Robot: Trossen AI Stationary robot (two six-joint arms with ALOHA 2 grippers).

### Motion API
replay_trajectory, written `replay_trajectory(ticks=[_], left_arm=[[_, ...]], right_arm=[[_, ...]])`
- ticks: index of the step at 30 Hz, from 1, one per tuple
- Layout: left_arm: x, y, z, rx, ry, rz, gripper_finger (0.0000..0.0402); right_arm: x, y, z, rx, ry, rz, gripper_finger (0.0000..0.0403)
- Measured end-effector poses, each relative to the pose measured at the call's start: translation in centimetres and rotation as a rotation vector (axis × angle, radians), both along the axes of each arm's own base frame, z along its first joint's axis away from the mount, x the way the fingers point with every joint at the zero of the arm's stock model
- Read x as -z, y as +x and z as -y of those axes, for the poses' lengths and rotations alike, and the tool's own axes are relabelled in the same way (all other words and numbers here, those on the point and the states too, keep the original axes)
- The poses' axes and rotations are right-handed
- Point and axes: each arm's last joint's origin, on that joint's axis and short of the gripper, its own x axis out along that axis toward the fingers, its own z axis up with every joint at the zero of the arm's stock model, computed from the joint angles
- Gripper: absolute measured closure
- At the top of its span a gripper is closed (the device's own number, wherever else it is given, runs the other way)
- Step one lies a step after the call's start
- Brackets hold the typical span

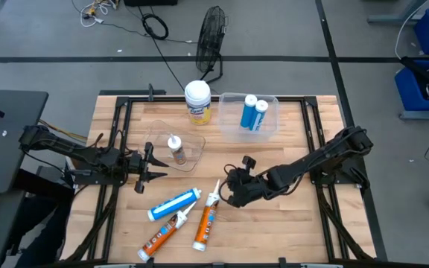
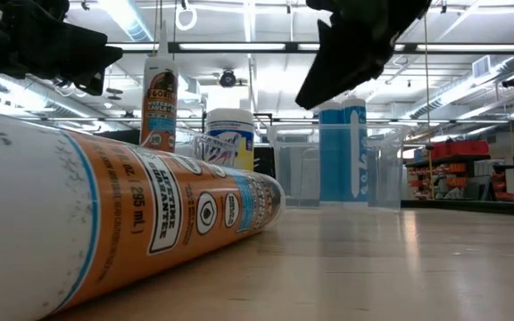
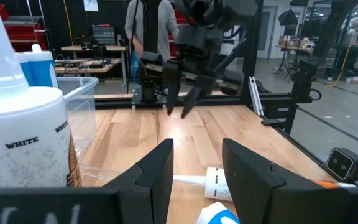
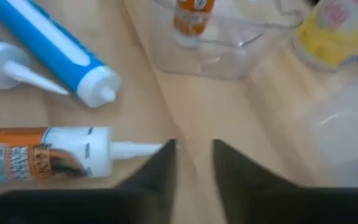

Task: Pick & place silicon tubes, Sealant and Lysol wipes
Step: Put the left orange sealant into the left transparent bin

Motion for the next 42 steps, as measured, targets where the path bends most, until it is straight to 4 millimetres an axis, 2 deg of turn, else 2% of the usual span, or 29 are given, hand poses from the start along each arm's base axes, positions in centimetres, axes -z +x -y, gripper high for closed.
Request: replay_trajectory(ticks=[2, 4, 7, 11, 18, 21, 32, 37, 42], left_arm=[[0.0, 0.0, 0.0, 0.0, 0.0, 0.0, 0.0259], [0.0, 0.0, 0.0, 0.0, 0.0, 0.0, 0.0259], [0.0, 0.0, 0.0, 0.0, 0.0, 0.0, 0.0259], [0.0, 0.0, 0.0, 0.001, 0.0, 0.001, 0.0259], [-0.1, 0.0, 0.0, 0.001, -0.007, 0.005, 0.0259], [-0.3, 0.0, 0.0, 0.011, -0.112, 0.016, 0.0259], [-1.0, -0.2, 0.3, 0.04, -0.266, 0.078, 0.0259], [-2.6, -0.1, 0.9, 0.037, -0.297, 0.082, 0.026], [-5.0, 0.5, 1.7, -0.055, -0.278, 0.015, 0.026]], right_arm=[[0.5, -0.2, 0.2, 0.004, -0.073, 0.003, 0.0363], [0.8, -0.3, 0.5, 0.034, -0.16, 0.012, 0.039], [1.0, -0.4, 0.8, 0.055, -0.207, 0.022, 0.0383], [1.0, -0.4, 0.9, 0.043, -0.246, 0.004, 0.0398], [0.9, -0.1, 1.5, 0.026, -0.324, -0.019, 0.04], [0.6, 0.4, 2.1, 0.03, -0.331, 0.003, 0.0401], [0.3, 1.5, 4.1, 0.002, -0.315, 0.016, 0.0402], [1.0, 1.3, 5.5, -0.086, -0.199, 0.046, 0.0403], [1.3, 0.6, 5.8, -0.15, -0.23, 0.154, 0.0403]])
